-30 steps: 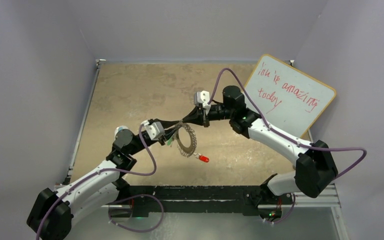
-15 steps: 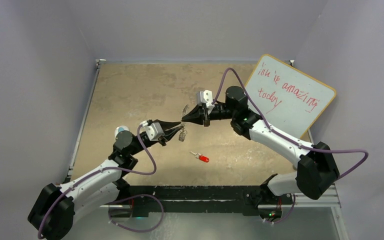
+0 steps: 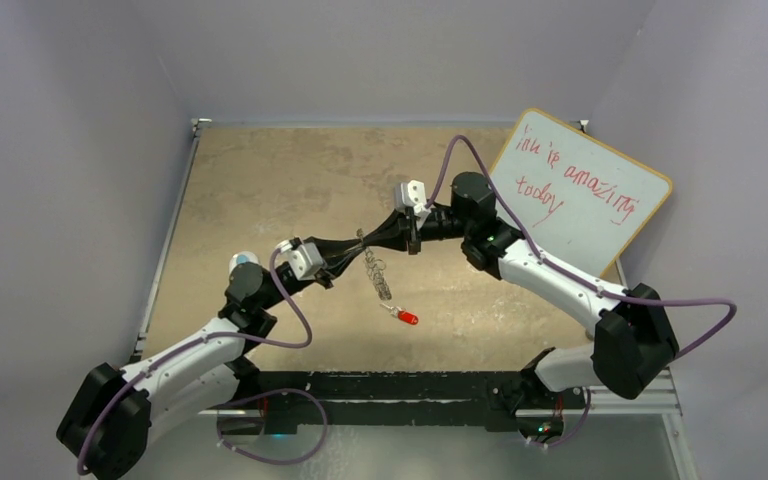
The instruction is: Put the keys on the keyring
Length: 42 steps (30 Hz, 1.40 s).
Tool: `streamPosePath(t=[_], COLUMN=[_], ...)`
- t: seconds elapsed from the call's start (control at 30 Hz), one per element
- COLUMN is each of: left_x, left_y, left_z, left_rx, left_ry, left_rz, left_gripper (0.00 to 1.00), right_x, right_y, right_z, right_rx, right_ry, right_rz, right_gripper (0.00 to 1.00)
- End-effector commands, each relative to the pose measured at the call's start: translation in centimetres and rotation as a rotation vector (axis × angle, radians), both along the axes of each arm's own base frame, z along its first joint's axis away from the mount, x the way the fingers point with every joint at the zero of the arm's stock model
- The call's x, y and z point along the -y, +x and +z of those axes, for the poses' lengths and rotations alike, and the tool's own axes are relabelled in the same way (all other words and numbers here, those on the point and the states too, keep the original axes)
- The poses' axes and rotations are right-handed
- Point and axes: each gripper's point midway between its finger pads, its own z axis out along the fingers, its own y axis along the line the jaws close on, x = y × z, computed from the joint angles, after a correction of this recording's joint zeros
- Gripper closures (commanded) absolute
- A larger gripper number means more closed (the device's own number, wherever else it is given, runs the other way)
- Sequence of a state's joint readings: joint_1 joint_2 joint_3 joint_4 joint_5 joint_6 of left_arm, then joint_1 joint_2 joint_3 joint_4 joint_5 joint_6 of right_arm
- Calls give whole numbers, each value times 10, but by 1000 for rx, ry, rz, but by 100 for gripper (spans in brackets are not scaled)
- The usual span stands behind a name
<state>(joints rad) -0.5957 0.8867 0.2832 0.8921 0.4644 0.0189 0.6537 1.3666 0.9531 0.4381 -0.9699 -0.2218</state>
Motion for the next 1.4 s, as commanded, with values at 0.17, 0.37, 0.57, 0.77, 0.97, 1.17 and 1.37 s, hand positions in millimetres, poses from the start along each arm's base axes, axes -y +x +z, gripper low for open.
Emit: streamPosePath(t=[0.17, 0.37, 0.57, 0.77, 0.97, 1.17, 1.37], left_x=[4, 7, 9, 6, 0, -6, -11], left_y=[-1, -2, -7, -13, -23, -32, -37], left_z=[17, 18, 16, 14, 20, 30, 34], left_rx=[52, 56, 58, 42, 74, 103, 119], left_ry=[-33, -27, -20, -44, -105, -186, -220], left_rz=[-30, -51, -74, -81, -90, -100, -100], left_gripper=[90, 91, 100, 100, 100, 100, 100], right_x=[-4, -5, -5, -1, 16, 28, 22], right_y=[-4, -3, -2, -1, -1, -15, -21], right_z=[26, 22, 21, 25, 40, 34, 22], right_rx=[57, 37, 34, 45, 76, 77, 13], right_ry=[60, 47, 44, 66, 172, 200, 187], right_rz=[50, 55, 47, 6, -104, -51, 25], right_gripper=[100, 100, 100, 69, 41, 51, 73])
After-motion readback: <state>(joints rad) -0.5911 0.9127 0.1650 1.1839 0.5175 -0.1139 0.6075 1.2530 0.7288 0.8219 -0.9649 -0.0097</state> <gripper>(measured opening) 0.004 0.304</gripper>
